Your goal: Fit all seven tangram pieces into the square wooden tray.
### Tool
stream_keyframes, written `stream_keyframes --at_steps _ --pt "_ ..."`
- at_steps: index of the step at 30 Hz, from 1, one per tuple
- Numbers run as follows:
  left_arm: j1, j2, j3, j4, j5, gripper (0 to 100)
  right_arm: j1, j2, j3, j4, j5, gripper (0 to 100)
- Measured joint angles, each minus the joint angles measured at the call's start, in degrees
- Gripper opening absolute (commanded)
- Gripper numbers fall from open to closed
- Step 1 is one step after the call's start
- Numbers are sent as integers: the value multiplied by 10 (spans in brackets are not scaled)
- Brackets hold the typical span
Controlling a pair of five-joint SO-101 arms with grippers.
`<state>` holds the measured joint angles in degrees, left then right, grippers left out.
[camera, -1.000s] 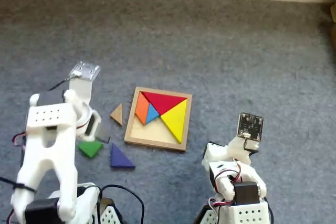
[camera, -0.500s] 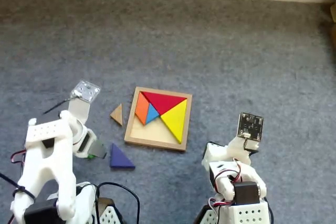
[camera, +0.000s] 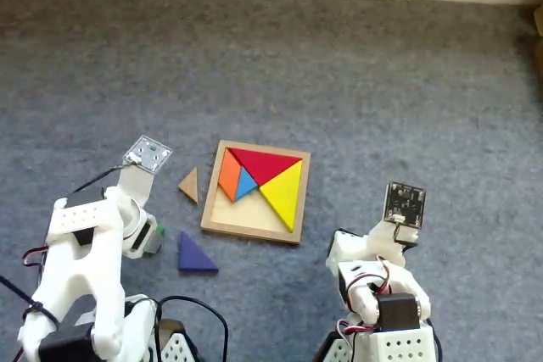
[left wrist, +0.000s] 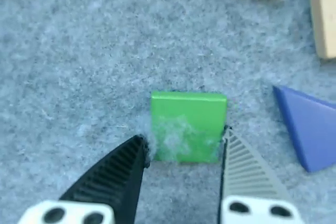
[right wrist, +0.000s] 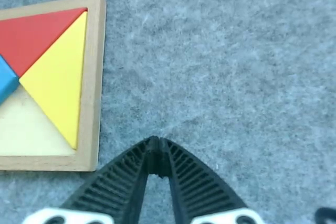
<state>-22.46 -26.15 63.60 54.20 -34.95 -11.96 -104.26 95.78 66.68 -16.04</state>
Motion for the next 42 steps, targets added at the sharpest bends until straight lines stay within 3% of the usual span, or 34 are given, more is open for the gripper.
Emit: stream_keyframes --at_steps 8,21,34,38,42 --pt "0 -9 -2 8 0 120 0 0 0 0 0 8" --pt "4 -9 -97 124 0 120 0 0 0 0 0 8" --pt "195 -9 -156 149 138 125 0 0 0 0 0 8" --pt "192 -9 -159 149 142 220 0 0 0 0 0 8" --pt "140 -9 -159 149 142 274 0 0 0 0 0 8"
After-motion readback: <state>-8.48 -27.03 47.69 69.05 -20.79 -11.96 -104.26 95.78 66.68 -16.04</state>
